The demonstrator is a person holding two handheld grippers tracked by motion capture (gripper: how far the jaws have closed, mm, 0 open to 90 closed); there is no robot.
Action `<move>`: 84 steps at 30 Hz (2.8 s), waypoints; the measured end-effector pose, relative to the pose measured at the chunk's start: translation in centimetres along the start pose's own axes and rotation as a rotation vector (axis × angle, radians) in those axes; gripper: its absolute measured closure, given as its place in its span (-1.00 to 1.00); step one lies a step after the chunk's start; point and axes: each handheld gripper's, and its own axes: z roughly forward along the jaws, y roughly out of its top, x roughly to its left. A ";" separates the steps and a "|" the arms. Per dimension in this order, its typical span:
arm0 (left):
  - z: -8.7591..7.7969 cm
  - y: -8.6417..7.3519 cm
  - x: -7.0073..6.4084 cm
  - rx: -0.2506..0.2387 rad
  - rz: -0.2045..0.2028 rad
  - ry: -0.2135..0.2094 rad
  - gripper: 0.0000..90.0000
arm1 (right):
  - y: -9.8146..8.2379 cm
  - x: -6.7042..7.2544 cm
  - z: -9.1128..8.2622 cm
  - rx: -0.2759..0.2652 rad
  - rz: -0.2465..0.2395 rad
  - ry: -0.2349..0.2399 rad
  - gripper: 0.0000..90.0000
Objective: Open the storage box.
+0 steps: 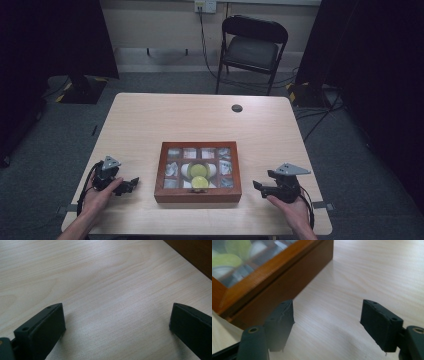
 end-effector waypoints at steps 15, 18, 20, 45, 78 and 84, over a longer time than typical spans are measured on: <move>0.0 0.0 0.0 0.001 0.000 0.000 -1.00 | 2.2 2.7 -0.6 -0.060 -0.042 0.140 -0.05; 0.0 0.0 0.0 0.000 0.000 0.000 -1.00 | 2.8 3.4 -0.7 -0.074 -0.061 0.151 -0.02; 0.0 0.0 0.0 0.001 0.001 0.000 -1.00 | 3.1 3.9 -0.7 -0.077 -0.072 0.166 -0.01; 0.0 0.0 0.0 0.000 0.000 0.000 -1.00 | 7.4 9.7 1.9 -0.054 -0.184 0.349 0.24; 0.0 0.0 0.0 0.001 0.000 -0.001 -1.00 | 7.7 12.9 6.2 0.082 -0.235 0.520 0.68; 0.0 0.0 0.0 0.001 0.000 0.000 -1.00 | 7.7 13.1 6.4 0.077 -0.263 0.510 0.70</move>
